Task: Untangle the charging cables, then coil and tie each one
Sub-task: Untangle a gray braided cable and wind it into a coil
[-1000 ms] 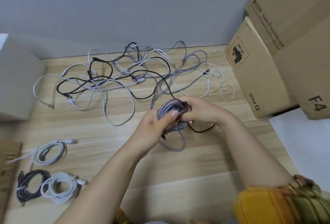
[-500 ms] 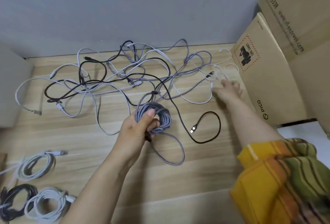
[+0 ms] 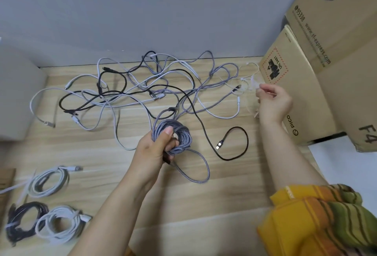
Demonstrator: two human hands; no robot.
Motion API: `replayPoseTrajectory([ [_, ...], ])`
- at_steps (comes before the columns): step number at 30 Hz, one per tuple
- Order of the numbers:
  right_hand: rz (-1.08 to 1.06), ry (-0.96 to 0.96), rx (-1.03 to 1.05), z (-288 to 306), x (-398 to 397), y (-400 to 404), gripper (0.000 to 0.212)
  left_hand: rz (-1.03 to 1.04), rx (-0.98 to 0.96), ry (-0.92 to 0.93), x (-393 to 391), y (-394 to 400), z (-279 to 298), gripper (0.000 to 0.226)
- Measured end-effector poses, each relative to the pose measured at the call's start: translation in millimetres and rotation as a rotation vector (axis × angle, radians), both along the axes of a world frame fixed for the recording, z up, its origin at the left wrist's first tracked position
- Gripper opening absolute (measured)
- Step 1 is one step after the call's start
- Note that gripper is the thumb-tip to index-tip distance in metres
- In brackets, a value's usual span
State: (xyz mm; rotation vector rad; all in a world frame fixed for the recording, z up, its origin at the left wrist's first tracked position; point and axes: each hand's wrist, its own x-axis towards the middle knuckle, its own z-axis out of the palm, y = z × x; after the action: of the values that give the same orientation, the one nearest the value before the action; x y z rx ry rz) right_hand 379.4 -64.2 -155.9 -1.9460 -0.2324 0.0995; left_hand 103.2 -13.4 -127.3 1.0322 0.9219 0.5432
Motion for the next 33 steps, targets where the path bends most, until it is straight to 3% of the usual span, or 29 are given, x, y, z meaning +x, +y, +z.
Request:
replayPoseTrajectory([
  [3,0.213,0.226,0.225,31.5,-48.0,-4.7,0.039,0.006,0.025,-0.017,-4.6,-5.7,4.4,0.026],
  [5,0.367,0.298,0.266,45.9,-89.5,-15.8,0.043,0.021,0.036,-0.031,-11.6,-11.4,10.4,0.024],
  [9,0.519,0.432,0.254,56.8,-159.7,-38.2,0.023,0.034,0.061,-0.067,-21.8,-19.2,18.1,0.020],
  [12,0.625,0.391,0.181,66.7,-203.6,-49.0,0.014,0.050,0.098,-0.062,-33.6,-30.3,26.0,0.020],
  [16,0.603,0.429,0.205,68.3,-229.8,-52.7,0.026,0.114,0.210,-0.022,-37.6,-41.0,34.4,0.032],
  [19,0.504,0.476,0.174,68.7,-235.9,-57.3,0.040,0.122,0.284,-0.059,-42.5,-45.3,44.0,0.020],
  [22,0.523,0.429,0.059,75.8,-237.1,-61.8,0.059,0.084,0.287,-0.086,-46.5,-46.8,51.7,0.010],
  [25,0.595,0.240,-0.065,78.1,-239.4,-64.4,0.061,0.055,0.332,-0.059,-48.3,-47.8,52.9,0.009],
  [30,0.746,-0.090,-0.223,73.1,-246.5,-66.9,0.038,0.095,0.335,-0.052,-48.3,-49.3,54.7,0.010],
  [33,0.745,-0.122,-0.163,72.8,-251.4,-65.7,0.019,0.096,0.369,-0.047,-49.6,-47.7,53.7,0.013],
])
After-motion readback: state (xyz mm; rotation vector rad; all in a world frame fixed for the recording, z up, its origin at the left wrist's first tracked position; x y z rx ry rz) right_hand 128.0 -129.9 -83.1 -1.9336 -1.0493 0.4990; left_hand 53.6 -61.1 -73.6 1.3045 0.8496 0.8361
